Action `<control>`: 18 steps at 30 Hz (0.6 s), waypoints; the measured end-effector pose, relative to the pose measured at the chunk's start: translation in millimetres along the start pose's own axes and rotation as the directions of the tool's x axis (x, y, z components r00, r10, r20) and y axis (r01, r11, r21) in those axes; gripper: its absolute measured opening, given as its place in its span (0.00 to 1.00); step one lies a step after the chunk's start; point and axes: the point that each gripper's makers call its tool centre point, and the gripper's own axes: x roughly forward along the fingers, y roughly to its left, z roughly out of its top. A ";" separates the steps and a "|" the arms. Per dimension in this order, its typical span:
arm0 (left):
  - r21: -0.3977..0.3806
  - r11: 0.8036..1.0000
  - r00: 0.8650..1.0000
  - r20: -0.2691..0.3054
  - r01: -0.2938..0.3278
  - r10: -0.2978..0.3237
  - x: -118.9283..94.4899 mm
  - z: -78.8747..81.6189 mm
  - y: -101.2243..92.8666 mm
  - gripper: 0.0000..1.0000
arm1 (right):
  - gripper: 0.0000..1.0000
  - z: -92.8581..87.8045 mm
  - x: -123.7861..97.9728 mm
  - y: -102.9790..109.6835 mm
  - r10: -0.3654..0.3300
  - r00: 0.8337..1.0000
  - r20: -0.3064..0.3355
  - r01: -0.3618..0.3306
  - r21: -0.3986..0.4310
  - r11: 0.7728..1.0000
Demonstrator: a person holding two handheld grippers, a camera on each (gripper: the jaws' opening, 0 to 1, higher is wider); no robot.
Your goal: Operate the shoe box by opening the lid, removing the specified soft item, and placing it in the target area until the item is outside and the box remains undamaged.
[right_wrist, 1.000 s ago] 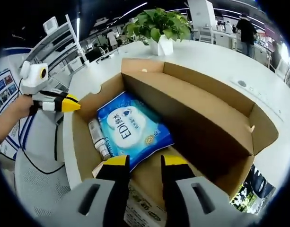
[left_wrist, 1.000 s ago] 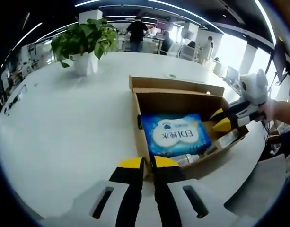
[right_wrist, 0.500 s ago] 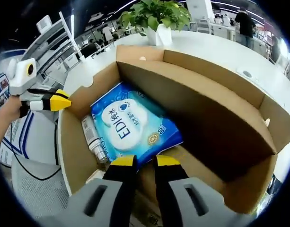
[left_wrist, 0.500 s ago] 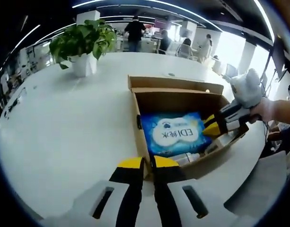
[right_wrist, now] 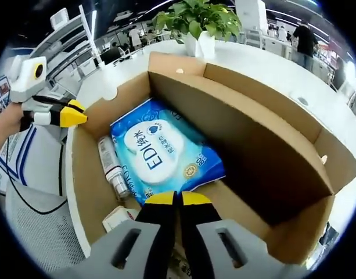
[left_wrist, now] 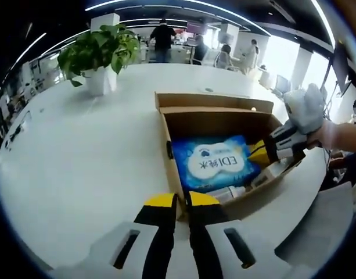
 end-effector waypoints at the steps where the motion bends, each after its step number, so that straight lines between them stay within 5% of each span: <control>1: 0.006 1.000 1.000 -0.002 -0.002 0.002 0.0 0.1 -0.1 0.05 | 0.00 -0.2 -1.0 -1.0 -0.005 1.000 0.000 0.005 0.001 1.000; 18: 0.060 0.998 1.000 -0.022 -0.006 0.007 -9.2 7.8 -2.8 0.07 | 0.00 -10.4 -14.7 -15.9 -0.051 0.999 -0.014 0.051 0.011 0.999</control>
